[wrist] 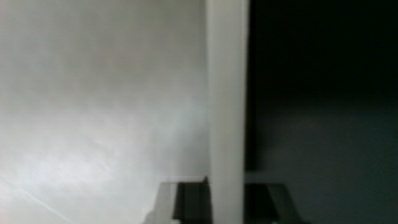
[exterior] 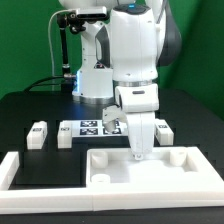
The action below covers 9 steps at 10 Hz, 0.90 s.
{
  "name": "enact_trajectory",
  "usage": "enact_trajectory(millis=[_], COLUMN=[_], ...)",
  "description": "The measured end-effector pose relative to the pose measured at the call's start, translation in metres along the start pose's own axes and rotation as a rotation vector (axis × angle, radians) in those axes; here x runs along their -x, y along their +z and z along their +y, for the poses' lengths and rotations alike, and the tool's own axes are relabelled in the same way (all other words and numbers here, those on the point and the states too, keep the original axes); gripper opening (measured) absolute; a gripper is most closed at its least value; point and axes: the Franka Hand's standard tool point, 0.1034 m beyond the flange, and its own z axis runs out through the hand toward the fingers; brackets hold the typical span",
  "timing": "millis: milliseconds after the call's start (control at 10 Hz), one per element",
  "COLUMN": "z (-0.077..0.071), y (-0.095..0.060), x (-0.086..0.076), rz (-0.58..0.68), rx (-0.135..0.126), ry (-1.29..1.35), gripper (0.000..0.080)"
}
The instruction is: Assemble desk
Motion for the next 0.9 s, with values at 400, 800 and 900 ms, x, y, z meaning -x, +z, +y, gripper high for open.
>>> enact_trajectory(millis=[400,800,900], z=[-0.0002,-0.0005,-0.0005], y=[0.0004,0.0007,0.0007], x=[0.0007,0.0010,0.0011], rz=[0.000,0.000,0.000], rx=[0.000,-0.001,-0.001], ry=[0.000,0.001,0.001], gripper=[0.0136,0.0598,0.0641])
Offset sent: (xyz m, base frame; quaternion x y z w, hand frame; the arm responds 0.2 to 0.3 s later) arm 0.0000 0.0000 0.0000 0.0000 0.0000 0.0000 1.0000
